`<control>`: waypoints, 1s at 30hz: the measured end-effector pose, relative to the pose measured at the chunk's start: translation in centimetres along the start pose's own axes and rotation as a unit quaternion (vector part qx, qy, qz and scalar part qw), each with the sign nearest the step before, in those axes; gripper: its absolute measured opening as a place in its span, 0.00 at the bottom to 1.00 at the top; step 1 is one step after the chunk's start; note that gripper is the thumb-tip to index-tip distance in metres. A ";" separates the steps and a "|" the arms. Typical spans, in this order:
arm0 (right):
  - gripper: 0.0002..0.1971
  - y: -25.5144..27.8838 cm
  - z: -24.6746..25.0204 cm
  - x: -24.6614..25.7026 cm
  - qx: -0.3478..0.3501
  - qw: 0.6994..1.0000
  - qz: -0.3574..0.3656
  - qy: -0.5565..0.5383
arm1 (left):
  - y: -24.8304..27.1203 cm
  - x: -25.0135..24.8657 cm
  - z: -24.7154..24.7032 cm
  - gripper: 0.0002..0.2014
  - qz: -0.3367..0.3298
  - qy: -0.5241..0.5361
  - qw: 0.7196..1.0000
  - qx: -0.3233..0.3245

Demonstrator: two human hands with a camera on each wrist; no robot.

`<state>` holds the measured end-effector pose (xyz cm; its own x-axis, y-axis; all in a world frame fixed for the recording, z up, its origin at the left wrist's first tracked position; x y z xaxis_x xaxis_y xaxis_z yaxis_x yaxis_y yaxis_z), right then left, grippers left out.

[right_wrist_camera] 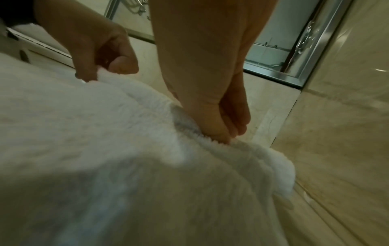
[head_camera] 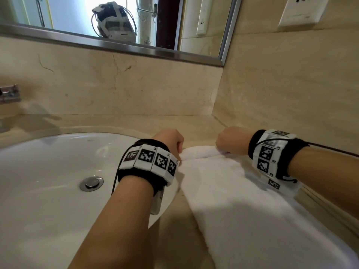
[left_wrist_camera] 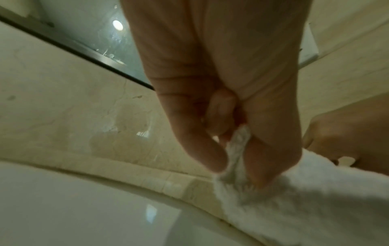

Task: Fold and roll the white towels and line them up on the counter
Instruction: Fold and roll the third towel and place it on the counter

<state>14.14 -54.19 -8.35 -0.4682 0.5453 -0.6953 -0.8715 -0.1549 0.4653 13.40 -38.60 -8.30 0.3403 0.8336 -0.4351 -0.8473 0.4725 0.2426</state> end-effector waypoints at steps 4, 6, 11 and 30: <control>0.15 0.9 -1.0 -0.7 -0.008 0.998 -0.014 -0.055 | 0.2 -0.8 0.4 0.08 0.029 -0.030 0.999 -0.001; 0.09 1.2 -1.0 -1.1 -0.026 0.993 -0.033 -0.107 | 0.3 -0.9 0.5 0.14 0.041 -0.052 0.997 -0.026; 0.12 1.1 -0.5 -2.4 -0.033 0.959 -0.039 -0.280 | -0.1 -0.1 0.1 0.10 0.035 -0.019 0.999 -0.007; 0.14 1.6 -0.8 -1.0 -0.022 0.981 -0.065 -0.182 | 0.3 0.1 -0.9 0.12 0.065 -0.036 0.997 -0.021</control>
<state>13.07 -55.66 -7.33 -0.2770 0.8201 -0.5008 -0.9293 -0.0962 0.3565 12.85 -38.63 -9.03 0.2524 0.9062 -0.3391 -0.9024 0.3470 0.2556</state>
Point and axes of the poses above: each hand's wrist, its own y-axis away from the middle knuckle, its own z-axis out of the back of the hand, x = y × z, the point moved 5 cm from there along -y, towards the middle knuckle, and after that the axes turned 10 degrees about x, right-handed, at the moved point
